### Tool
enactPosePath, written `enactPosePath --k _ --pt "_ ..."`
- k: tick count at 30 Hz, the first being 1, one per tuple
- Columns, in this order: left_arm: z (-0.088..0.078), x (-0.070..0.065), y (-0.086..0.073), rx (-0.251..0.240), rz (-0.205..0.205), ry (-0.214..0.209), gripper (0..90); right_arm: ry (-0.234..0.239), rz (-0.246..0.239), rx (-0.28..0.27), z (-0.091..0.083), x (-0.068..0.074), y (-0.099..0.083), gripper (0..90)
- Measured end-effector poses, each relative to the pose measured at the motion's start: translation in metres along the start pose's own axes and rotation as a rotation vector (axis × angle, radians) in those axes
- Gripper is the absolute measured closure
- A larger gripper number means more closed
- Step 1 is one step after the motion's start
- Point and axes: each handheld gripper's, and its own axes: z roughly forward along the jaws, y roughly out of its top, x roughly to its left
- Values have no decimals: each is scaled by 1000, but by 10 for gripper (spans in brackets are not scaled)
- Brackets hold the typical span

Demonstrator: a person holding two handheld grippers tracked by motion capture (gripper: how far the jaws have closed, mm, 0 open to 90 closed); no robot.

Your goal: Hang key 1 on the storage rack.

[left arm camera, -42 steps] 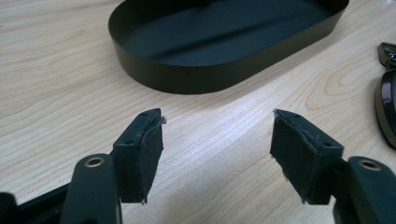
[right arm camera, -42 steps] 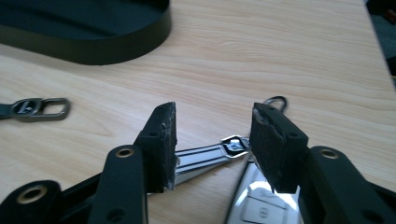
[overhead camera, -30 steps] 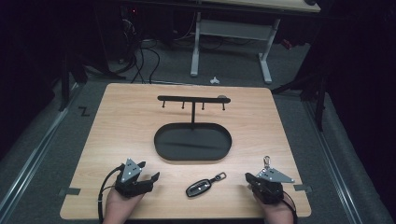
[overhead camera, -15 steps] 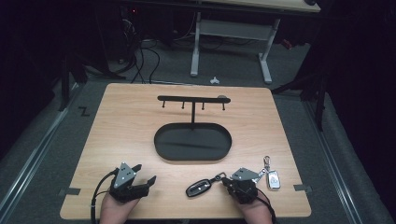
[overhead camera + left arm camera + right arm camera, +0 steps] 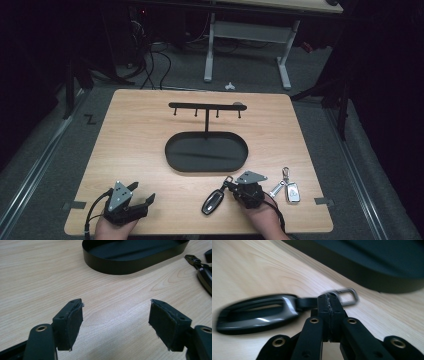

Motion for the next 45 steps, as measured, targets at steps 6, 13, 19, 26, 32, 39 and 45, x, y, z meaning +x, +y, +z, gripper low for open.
enactPosePath --k 6,13,19,26,32,39,45 --pt "2 -1 2 -1 9 9 267 67 -42 -72 -12 23 4 899" --pt "0 0 1 -7 5 20 265 115 -80 -42 -3 42 2 899" --pt "0 -1 2 -9 6 13 265 132 -92 -19 2 44 -1 899" --pt "6 -4 7 -12 13 -10 265 109 -89 -13 -4 39 -7 899" --pt "17 -13 16 -13 46 -44 265 75 -51 -13 -15 26 -17 899" --pt "36 -21 25 -3 74 -92 250 49 4 -54 -36 13 -28 889" --pt "49 -27 34 -21 82 -87 243 59 -19 -48 -45 23 -35 884"
